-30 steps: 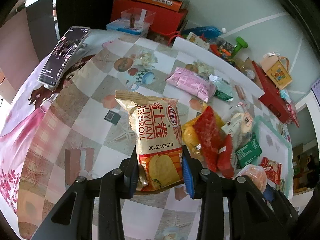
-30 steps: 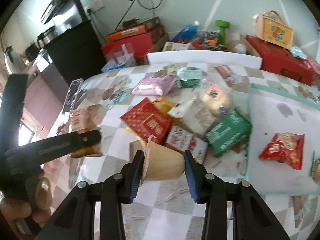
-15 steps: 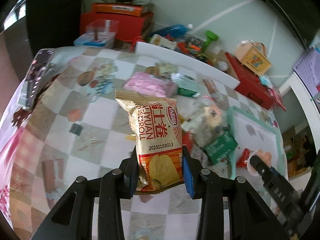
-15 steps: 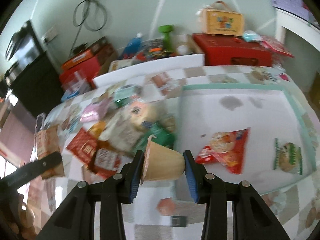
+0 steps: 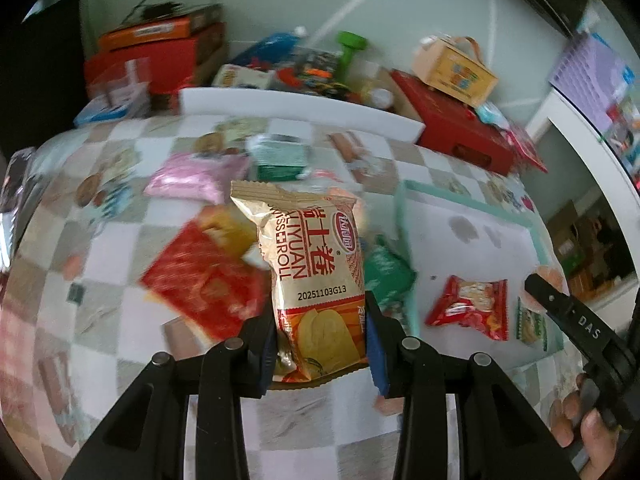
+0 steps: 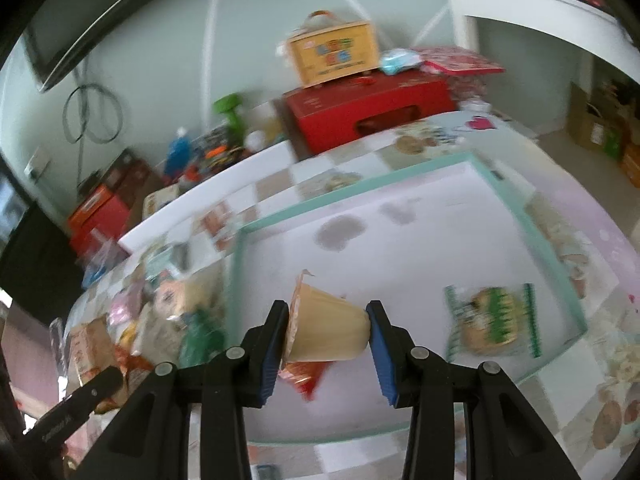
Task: Organize snacks
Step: 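Carry both snacks into the tray and open both tools to release them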
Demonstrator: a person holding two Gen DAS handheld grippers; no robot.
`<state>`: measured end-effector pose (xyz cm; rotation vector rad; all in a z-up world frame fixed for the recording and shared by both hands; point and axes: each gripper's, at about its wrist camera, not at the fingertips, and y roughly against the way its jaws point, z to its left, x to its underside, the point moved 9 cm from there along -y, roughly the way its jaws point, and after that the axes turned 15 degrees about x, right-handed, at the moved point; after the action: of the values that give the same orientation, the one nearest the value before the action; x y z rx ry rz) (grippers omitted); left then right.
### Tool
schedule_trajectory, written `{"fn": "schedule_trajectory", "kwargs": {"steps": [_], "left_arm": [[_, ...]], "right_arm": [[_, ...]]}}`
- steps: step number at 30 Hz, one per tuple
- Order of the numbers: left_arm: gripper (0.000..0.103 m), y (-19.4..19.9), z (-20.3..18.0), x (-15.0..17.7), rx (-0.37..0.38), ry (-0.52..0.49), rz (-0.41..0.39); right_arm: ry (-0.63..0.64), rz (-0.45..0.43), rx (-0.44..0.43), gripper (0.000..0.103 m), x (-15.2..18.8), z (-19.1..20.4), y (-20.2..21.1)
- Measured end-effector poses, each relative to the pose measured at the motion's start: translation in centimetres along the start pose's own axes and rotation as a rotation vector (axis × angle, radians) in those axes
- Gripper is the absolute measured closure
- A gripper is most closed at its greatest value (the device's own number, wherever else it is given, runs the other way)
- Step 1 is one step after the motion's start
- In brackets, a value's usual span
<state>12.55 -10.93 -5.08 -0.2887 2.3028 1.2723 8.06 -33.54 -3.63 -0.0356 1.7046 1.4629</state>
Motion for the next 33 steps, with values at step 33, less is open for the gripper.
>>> {"fn": "schedule_trajectory", "kwargs": {"steps": [33], "left_arm": [[0.033, -9.3, -9.4, -3.2, 0.072, -0.138, 0.112]], "right_arm": [[-0.071, 0.021, 0.036, 0.059, -1.7, -3.5, -4.4]]}}
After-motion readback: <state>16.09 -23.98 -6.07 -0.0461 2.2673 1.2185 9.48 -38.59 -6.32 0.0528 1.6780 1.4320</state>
